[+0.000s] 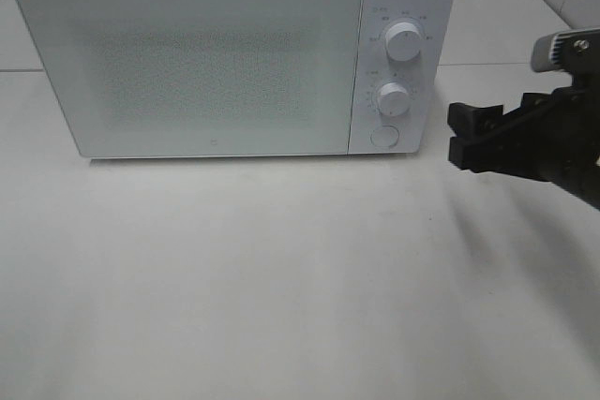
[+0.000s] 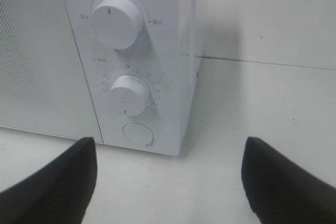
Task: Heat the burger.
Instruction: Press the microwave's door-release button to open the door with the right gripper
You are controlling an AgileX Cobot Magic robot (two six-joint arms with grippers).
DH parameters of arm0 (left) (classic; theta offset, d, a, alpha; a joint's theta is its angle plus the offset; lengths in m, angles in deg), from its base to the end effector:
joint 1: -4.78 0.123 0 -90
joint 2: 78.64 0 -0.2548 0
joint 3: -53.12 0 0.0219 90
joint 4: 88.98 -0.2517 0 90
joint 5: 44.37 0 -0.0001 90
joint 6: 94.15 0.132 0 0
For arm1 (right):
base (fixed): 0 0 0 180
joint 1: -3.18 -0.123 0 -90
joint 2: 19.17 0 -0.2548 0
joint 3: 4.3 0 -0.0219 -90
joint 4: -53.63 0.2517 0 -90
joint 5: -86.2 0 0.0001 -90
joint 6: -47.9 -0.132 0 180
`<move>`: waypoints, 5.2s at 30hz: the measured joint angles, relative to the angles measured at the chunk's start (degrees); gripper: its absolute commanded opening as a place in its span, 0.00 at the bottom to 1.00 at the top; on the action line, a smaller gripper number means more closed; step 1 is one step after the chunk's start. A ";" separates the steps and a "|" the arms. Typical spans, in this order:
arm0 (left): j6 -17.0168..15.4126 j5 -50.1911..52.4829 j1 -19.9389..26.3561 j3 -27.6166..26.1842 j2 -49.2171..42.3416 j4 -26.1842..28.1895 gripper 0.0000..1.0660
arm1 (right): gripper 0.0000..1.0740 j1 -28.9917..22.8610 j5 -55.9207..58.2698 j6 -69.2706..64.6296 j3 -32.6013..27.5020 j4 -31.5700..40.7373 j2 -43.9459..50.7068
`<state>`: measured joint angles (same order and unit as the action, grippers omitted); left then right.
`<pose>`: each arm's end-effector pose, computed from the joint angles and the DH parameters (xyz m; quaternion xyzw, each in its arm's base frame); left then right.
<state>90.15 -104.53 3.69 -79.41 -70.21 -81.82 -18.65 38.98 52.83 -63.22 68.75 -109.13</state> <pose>0.0619 -0.0155 0.2623 0.0421 0.8456 -0.0476 0.5300 0.2647 0.0788 0.1451 -0.0511 0.7778 0.0738 0.6220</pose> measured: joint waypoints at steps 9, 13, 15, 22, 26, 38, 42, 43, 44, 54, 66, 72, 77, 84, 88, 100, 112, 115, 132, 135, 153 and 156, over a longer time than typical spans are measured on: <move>0.00 0.00 0.00 0.00 0.00 0.00 0.94 | 0.69 -9.85 -10.60 4.18 0.06 11.23 -9.68; 0.00 0.00 0.00 0.00 0.00 0.00 0.94 | 0.69 -14.21 -14.50 4.35 0.11 14.95 -13.12; 0.00 0.00 0.00 0.00 0.00 0.00 0.94 | 0.69 -15.93 -16.21 4.53 0.11 16.84 -14.44; 0.00 0.00 0.00 0.00 0.00 0.00 0.94 | 0.69 -20.11 -18.39 4.70 2.12 22.40 -18.68; 0.00 0.00 0.00 0.00 0.00 0.00 0.94 | 0.69 -20.28 -18.45 4.70 2.98 22.69 -19.42; 0.00 0.00 0.00 0.00 0.00 0.00 0.94 | 0.69 -20.28 -18.96 1.43 3.55 22.86 -19.88; 0.00 0.00 0.00 0.00 0.00 0.00 0.94 | 0.69 -20.28 -18.96 -3.61 3.55 22.86 -19.88; 0.00 0.00 0.00 0.00 0.00 0.00 0.94 | 0.69 -20.28 -18.96 -8.54 3.55 22.86 -19.88; 0.00 0.00 0.00 0.00 0.00 0.00 0.94 | 0.69 -20.28 -18.96 -10.77 3.55 22.86 -19.88; 0.00 0.00 0.00 0.00 0.00 0.00 0.94 | 0.61 -20.28 -19.02 -44.00 3.55 22.86 -19.88; 0.00 0.00 0.00 0.00 0.00 0.00 0.94 | 0.27 -20.28 -19.02 -74.26 3.55 22.92 -19.88; 0.00 0.00 0.00 0.00 0.00 0.00 0.94 | 0.01 -20.28 -18.68 -84.05 3.55 24.52 -19.88; 0.00 0.00 0.00 0.00 0.00 0.00 0.94 | 0.00 -20.28 -16.16 -86.57 3.55 27.50 -19.88; 0.00 0.00 0.00 0.00 0.00 0.00 0.94 | 0.00 -20.28 -15.07 -88.12 3.84 30.37 -21.26; 0.00 0.00 0.00 0.00 0.00 0.00 0.94 | 0.00 -20.28 -14.78 -89.32 6.07 30.77 -23.72; 0.00 0.00 0.00 0.00 0.00 0.00 0.94 | 0.00 -20.28 -13.01 -88.75 14.27 35.24 -28.93; 0.00 0.00 0.00 0.00 0.00 0.00 0.94 | 0.00 -18.16 -10.26 -82.16 24.24 37.82 -35.07; 0.00 0.00 0.00 0.00 0.00 0.00 0.94 | 0.00 -17.36 -10.26 -80.10 26.53 37.93 -36.38; 0.00 0.00 0.00 0.00 0.00 0.00 0.94 | 0.00 -14.04 -7.96 -77.86 32.66 37.87 -41.60; 0.00 0.00 0.00 0.00 0.00 0.00 0.94 | 0.00 -13.92 -7.68 -77.81 33.40 37.82 -42.11; 0.00 0.00 0.00 0.00 0.00 0.00 0.94 | 0.00 -12.32 -5.44 -74.60 37.01 39.30 -42.80; 0.00 0.00 0.00 0.00 0.00 0.00 0.94 | 0.00 -12.38 -5.96 -74.26 37.30 39.94 -42.86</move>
<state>90.15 -104.53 3.69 -79.41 -70.21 -81.82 -31.03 33.03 -21.43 -25.92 108.69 -151.99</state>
